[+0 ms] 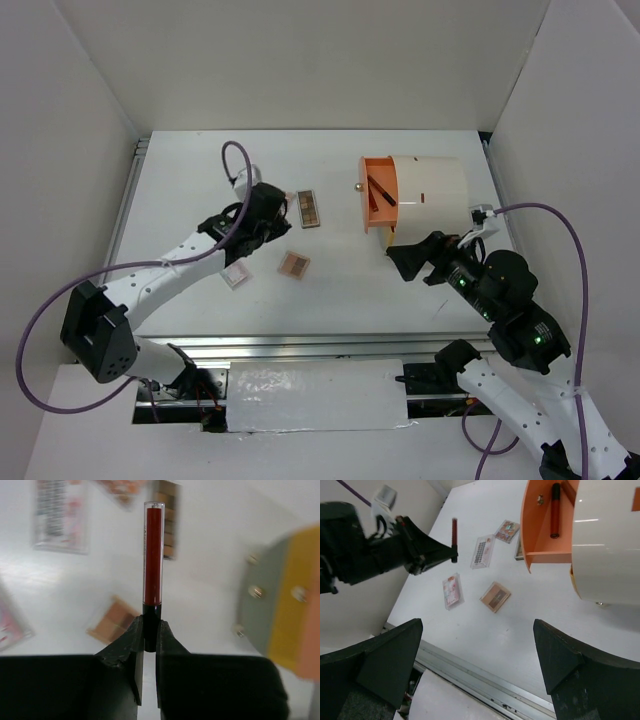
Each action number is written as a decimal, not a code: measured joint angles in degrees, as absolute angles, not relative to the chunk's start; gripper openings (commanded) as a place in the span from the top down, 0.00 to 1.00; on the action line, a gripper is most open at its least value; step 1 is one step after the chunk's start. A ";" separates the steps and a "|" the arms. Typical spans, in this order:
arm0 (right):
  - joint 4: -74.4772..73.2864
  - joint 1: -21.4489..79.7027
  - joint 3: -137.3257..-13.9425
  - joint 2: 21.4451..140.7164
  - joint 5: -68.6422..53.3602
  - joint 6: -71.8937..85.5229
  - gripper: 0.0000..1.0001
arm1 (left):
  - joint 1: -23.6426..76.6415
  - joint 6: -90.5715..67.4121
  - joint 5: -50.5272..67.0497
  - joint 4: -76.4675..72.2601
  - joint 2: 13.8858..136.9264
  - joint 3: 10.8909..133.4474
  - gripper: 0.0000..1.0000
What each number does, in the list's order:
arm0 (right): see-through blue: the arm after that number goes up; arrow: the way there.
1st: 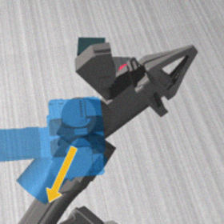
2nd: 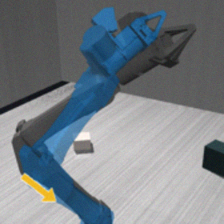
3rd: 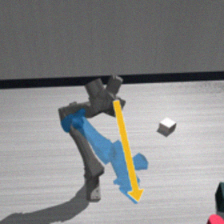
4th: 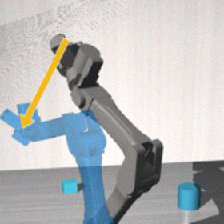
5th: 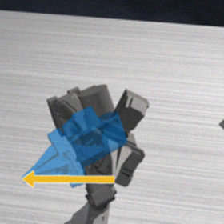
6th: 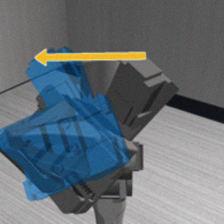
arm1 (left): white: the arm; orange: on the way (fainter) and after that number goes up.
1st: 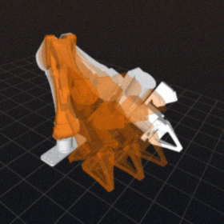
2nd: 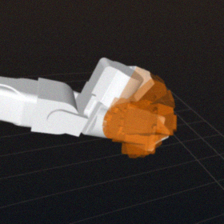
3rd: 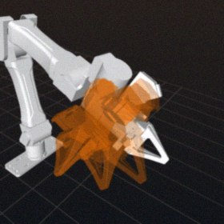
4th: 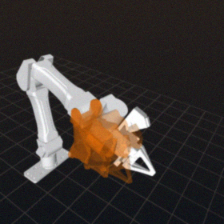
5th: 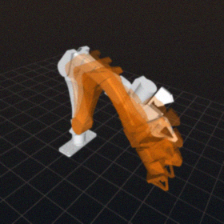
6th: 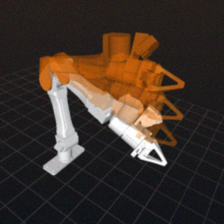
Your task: Organize the makeup
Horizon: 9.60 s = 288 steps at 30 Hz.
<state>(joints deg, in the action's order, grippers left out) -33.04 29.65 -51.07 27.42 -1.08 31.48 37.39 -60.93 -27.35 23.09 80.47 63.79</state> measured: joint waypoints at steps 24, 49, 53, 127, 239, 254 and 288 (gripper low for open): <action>-35.20 29.65 -56.34 28.25 6.90 30.44 0.00 | 41.80 -54.41 7.70 2.20 109.56 99.77 0.91; -37.43 29.65 -57.49 34.13 16.64 32.16 0.00 | 42.98 -49.41 -16.75 13.08 93.91 96.66 0.91; -38.28 29.65 -57.78 35.46 19.46 32.80 0.00 | 42.39 -45.06 -21.87 17.45 100.12 104.53 1.00; -38.46 29.65 -56.66 33.01 17.34 31.64 0.00 | 35.57 -59.05 5.61 1.39 121.86 97.45 0.41; -21.41 29.15 -52.38 48.27 19.44 28.77 0.00 | 32.05 -74.63 30.30 -32.10 125.03 84.49 0.75; -13.67 12.97 -56.36 59.18 7.92 27.03 0.00 | 31.27 -73.67 31.55 -31.94 124.44 83.66 0.75; -14.63 15.51 -57.98 62.24 7.16 28.29 0.00 | 28.86 -71.53 35.35 -26.70 123.81 85.01 0.79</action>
